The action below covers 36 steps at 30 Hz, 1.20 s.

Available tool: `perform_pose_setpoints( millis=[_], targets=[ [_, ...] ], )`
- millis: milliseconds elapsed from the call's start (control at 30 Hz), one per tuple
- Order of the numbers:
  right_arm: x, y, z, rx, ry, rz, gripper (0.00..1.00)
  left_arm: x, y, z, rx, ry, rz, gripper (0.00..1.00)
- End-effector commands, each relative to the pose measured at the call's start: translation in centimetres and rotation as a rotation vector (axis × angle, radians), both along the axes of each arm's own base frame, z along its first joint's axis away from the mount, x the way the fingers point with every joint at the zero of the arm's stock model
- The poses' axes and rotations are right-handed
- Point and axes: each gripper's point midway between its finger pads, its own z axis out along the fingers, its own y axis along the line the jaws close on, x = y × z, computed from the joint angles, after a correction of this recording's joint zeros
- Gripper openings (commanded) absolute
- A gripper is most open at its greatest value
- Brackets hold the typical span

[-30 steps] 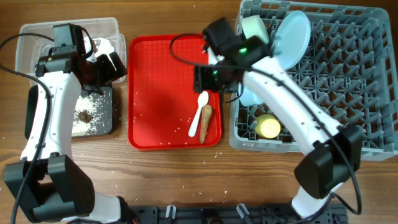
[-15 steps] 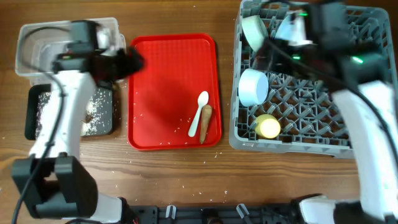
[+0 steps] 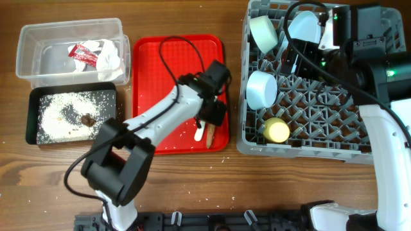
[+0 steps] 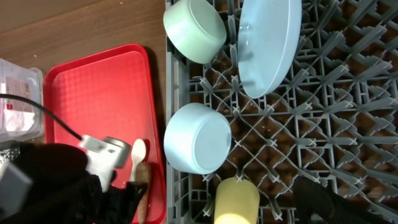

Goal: Sort waste into correct bins and load items into the dishwasher rack
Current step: 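Grasp the carrot on the red tray with the left gripper, then carry the carrot to the black tray and release it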

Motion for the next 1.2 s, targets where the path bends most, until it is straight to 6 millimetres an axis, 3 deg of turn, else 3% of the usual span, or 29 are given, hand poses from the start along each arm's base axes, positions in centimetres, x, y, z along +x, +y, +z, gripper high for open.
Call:
perform_pose_setpoints(
  millis=[0, 433, 567, 700, 800, 867, 1000, 1100, 1167],
  targets=[
    [0.2, -0.5, 0.0, -0.025, -0.001, -0.006, 1.00, -1.8, -1.5, -1.3, 0.043, 0.013, -0.113, 0.70],
    [0.0, -0.5, -0.1, -0.026, 0.005, -0.006, 1.00, -2.3, -2.0, -3.7, 0.067, 0.045, -0.125, 0.58],
    [0.0, -0.5, -0.1, -0.026, 0.006, -0.006, 1.00, -2.2, -2.1, -4.2, 0.068, 0.046, -0.126, 0.43],
    [0.0, -0.5, -0.1, -0.026, 0.006, -0.006, 1.00, -2.2, -2.1, -4.1, 0.072, 0.050, -0.126, 0.04],
    [0.0, -0.5, -0.1, -0.026, 0.006, -0.006, 1.00, -2.1, -2.1, -3.2, 0.079, 0.057, -0.125, 0.04],
    [0.2, -0.4, 0.0, -0.021, -0.003, -0.003, 1.00, -1.3, -2.3, -1.2, 0.073, 0.045, -0.117, 0.04],
    [0.9, 0.9, 0.7, 0.039, -0.038, 0.032, 1.00, 1.6, -1.4, 4.8, 0.033, -0.014, -0.053, 0.04],
    [1.7, 2.5, 0.8, 0.151, -0.039, 0.008, 1.00, 4.4, 2.8, 11.1, 0.002, -0.071, 0.113, 0.04],
    [2.3, 3.9, 0.0, 0.189, -0.017, 0.020, 1.00, 5.9, 7.6, 14.1, -0.022, -0.101, 0.304, 0.04]
  ],
)
